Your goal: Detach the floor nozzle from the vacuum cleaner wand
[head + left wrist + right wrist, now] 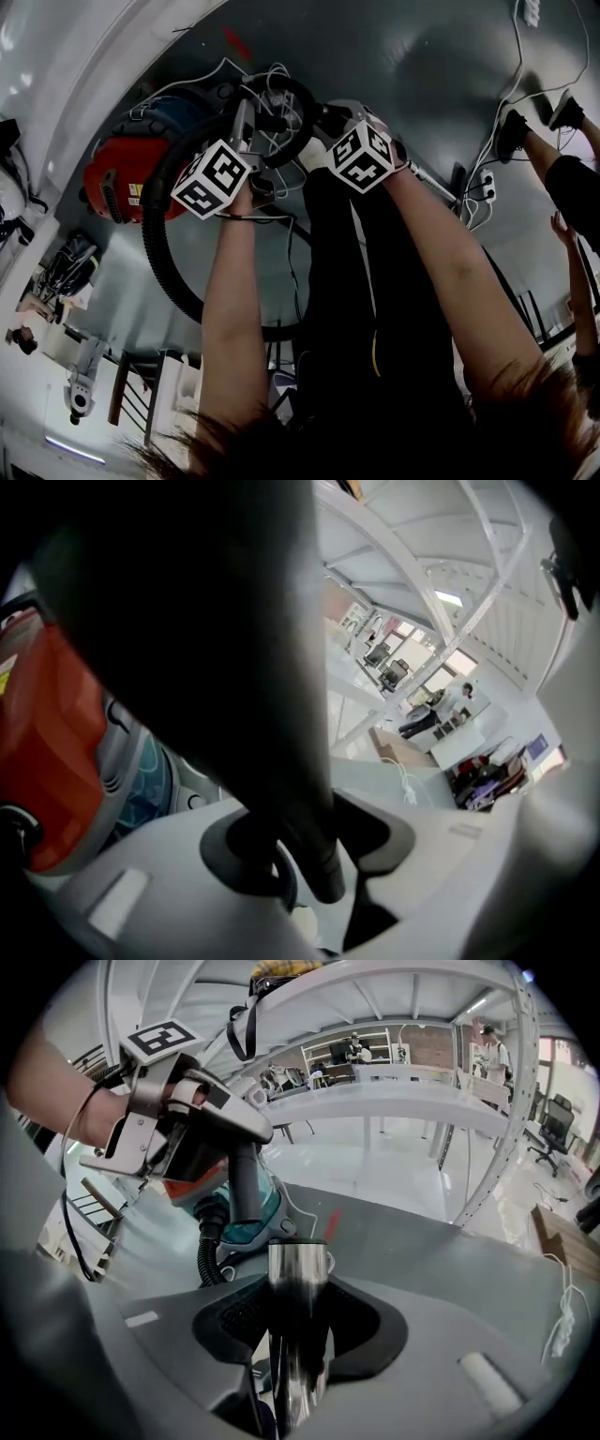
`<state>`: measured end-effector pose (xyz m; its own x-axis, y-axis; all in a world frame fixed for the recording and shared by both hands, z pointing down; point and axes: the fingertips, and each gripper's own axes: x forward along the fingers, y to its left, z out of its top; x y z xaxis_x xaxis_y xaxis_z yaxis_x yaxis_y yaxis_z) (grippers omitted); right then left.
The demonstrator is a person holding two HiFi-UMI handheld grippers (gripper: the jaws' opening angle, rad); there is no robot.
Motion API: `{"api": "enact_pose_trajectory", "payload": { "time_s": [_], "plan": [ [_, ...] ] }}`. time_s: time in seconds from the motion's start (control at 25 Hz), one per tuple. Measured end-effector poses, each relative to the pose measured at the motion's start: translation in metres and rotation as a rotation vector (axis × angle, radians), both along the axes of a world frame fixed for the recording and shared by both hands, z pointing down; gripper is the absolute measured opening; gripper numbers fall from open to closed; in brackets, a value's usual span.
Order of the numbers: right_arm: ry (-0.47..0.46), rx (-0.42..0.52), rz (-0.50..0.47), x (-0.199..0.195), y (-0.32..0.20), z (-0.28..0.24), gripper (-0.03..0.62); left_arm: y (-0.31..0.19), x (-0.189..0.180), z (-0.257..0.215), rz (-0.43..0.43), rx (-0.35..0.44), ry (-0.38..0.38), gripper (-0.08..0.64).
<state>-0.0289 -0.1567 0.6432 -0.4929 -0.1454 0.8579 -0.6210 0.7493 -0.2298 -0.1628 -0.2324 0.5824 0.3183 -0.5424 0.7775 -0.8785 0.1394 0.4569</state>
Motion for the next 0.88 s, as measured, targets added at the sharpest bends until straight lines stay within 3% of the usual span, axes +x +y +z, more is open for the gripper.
{"api": "enact_pose_trajectory", "payload": {
  "time_s": [0.28,0.52,0.72,0.88],
  "plan": [
    [0.012,-0.024,0.002,-0.002,-0.011,0.023,0.161,0.019,0.003,0.032,-0.051,0.01,-0.007,0.175],
    [0.004,-0.027,0.002,-0.009,-0.017,0.048,0.163,0.028,0.009,0.069,-0.064,-0.025,0.0,0.178],
    [0.022,-0.052,0.007,-0.013,-0.018,0.085,0.164,0.039,0.003,0.107,-0.059,-0.07,-0.054,0.181],
    [0.045,-0.089,0.007,-0.012,-0.016,0.111,0.164,0.058,0.001,0.137,-0.064,-0.12,-0.052,0.184]
  ]
}}
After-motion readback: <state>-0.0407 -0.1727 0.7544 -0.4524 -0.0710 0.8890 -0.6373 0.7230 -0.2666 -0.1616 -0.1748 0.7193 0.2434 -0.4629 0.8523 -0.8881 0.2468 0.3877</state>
